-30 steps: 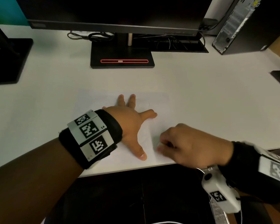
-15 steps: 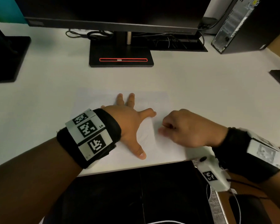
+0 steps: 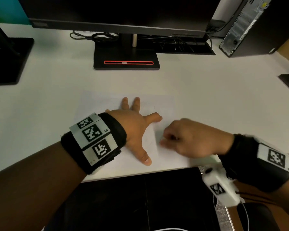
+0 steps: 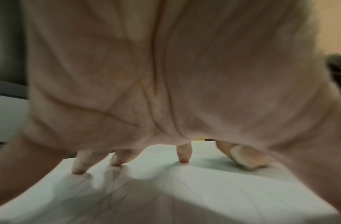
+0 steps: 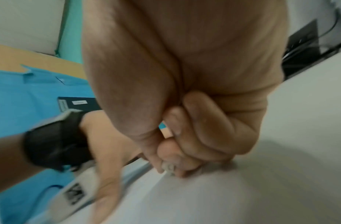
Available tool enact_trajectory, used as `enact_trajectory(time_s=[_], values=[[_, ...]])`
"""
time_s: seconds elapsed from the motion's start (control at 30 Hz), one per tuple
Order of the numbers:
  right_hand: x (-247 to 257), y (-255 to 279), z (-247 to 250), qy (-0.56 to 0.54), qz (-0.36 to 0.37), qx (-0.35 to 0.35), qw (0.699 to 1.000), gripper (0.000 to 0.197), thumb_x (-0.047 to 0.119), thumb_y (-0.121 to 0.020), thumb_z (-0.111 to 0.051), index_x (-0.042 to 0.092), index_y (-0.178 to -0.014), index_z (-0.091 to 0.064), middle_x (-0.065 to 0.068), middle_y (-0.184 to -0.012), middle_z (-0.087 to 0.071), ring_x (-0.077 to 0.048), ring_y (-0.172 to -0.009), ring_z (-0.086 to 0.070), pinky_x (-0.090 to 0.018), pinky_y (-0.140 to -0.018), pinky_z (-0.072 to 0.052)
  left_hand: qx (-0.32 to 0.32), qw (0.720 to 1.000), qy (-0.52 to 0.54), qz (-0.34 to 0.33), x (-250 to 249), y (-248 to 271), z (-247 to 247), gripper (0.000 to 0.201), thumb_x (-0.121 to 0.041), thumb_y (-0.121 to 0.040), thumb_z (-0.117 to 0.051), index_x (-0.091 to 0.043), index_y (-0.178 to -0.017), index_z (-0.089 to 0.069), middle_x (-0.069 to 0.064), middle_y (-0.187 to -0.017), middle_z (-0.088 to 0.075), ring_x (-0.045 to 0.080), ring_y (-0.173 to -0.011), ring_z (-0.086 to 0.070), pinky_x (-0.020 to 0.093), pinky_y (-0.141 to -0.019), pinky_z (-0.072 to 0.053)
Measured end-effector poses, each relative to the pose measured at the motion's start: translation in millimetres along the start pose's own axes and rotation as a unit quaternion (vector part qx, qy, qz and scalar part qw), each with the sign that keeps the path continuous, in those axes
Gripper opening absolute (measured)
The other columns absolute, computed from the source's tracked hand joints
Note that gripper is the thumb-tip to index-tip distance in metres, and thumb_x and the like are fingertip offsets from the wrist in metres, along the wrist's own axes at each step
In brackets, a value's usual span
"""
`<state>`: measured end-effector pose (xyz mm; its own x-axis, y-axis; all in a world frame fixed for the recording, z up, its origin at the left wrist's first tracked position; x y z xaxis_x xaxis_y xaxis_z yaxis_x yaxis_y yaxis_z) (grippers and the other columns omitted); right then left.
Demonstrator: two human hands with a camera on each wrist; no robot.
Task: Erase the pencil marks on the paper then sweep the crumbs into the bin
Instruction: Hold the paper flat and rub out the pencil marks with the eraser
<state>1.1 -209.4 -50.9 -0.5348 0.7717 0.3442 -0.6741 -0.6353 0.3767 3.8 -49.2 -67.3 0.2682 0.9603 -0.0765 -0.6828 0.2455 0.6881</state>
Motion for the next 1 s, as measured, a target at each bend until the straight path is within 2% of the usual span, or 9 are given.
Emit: enact_trajectory(time_s=[0.1, 0.23, 0.3, 0.4, 0.57, 0.7, 0.77, 0.87, 1.0], values=[[-13, -7, 14, 0.003, -0.032, -0.04, 0.999, 0.043, 0.034, -0.099, -0.052, 0.009, -0.064, -0.05, -0.006, -0.061, -0.056, -0.016, -0.054, -0.047, -0.029, -0.055, -0.034, 0.001, 1.0, 0.001, 0.0, -1, 1, 1, 0.137, -0.08, -0.047, -0.083, -0.065, -0.142, 0.014, 0.008, -0.157, 0.041, 0.046, -0.144, 0.033, 0.073, -0.11, -0.027], [12, 1, -6, 0.007, 0.031, 0.024, 0.999, 0.043, 0.039, -0.099, -0.051, 0.01, -0.067, -0.053, -0.002, -0.059, -0.054, -0.012, -0.053, -0.046, -0.023, -0.053, -0.036, 0.004, 1.0, -0.001, 0.001, -1, -1, 0, 0.138, -0.08, -0.048, -0.082, -0.064, -0.142, 0.017, 0.007, -0.157, 0.042, 0.045, -0.144, 0.033, 0.073, -0.111, -0.026], [6, -3, 1, -0.004, 0.011, 0.026, 1.0, 0.044, 0.04, -0.099, -0.052, 0.009, -0.068, -0.054, -0.004, -0.061, -0.055, -0.014, -0.054, -0.048, -0.026, -0.055, -0.039, 0.002, 1.0, -0.002, 0.001, -1, -1, 1, 0.138, -0.081, -0.047, -0.081, -0.065, -0.142, 0.018, 0.007, -0.157, 0.042, 0.046, -0.144, 0.033, 0.072, -0.111, -0.026], [-11, -11, 14, -0.014, -0.037, -0.016, 0.999, 0.044, 0.035, -0.099, -0.053, 0.011, -0.063, -0.049, -0.002, -0.058, -0.052, -0.014, -0.053, -0.045, -0.028, -0.054, -0.034, 0.004, 1.0, 0.002, 0.001, -2, 2, 2, 0.137, -0.08, -0.049, -0.082, -0.063, -0.144, 0.016, 0.008, -0.157, 0.042, 0.046, -0.144, 0.033, 0.072, -0.111, -0.026], [10, -3, -1, 0.006, 0.017, 0.024, 1.0, 0.044, 0.037, -0.099, -0.053, 0.015, -0.062, -0.048, 0.001, -0.056, -0.049, -0.011, -0.052, -0.045, -0.021, -0.053, -0.034, 0.009, 1.0, -0.001, 0.003, -2, 3, 1, 0.137, -0.078, -0.051, -0.082, -0.063, -0.145, 0.017, 0.007, -0.156, 0.044, 0.045, -0.144, 0.034, 0.072, -0.112, -0.025], [-10, -12, 17, -0.005, -0.041, -0.024, 0.999, 0.045, 0.036, -0.099, -0.053, 0.013, -0.06, -0.047, 0.001, -0.054, -0.049, -0.012, -0.051, -0.044, -0.025, -0.052, -0.031, 0.004, 1.0, -0.001, 0.0, -3, 3, 2, 0.136, -0.079, -0.051, -0.082, -0.062, -0.145, 0.015, 0.008, -0.157, 0.042, 0.046, -0.144, 0.033, 0.072, -0.112, -0.025], [-2, -9, 10, 0.018, -0.016, -0.023, 0.999, 0.044, 0.035, -0.099, -0.052, 0.013, -0.062, -0.048, -0.001, -0.057, -0.052, -0.012, -0.052, -0.045, -0.026, -0.054, -0.031, 0.005, 1.0, -0.001, 0.001, -2, 3, 2, 0.137, -0.079, -0.051, -0.081, -0.062, -0.145, 0.016, 0.007, -0.157, 0.042, 0.046, -0.144, 0.033, 0.073, -0.111, -0.025], [15, -2, -5, 0.006, 0.022, 0.021, 1.0, 0.044, 0.037, -0.099, -0.051, 0.009, -0.065, -0.053, -0.003, -0.058, -0.054, -0.012, -0.051, -0.045, -0.023, -0.052, -0.036, 0.009, 1.0, -0.003, 0.001, -2, 2, 1, 0.138, -0.08, -0.05, -0.081, -0.063, -0.145, 0.018, 0.007, -0.156, 0.043, 0.046, -0.144, 0.033, 0.073, -0.111, -0.025], [-7, -10, 12, 0.0, -0.028, -0.033, 0.999, 0.044, 0.033, -0.099, -0.051, 0.011, -0.061, -0.047, -0.003, -0.057, -0.051, -0.014, -0.051, -0.045, -0.028, -0.054, -0.033, 0.006, 1.0, -0.001, 0.001, -2, 3, 2, 0.136, -0.079, -0.051, -0.082, -0.062, -0.145, 0.016, 0.008, -0.157, 0.042, 0.046, -0.144, 0.033, 0.073, -0.111, -0.026]])
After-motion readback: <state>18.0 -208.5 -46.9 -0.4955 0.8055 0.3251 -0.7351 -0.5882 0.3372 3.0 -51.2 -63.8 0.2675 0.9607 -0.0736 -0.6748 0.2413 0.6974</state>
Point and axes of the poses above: each hand's wrist, its own y-axis away from the middle knuckle, its own z-axis out of the back of the hand, x = y × z, the point moved 4 cm from there along -y, towards the middle knuckle
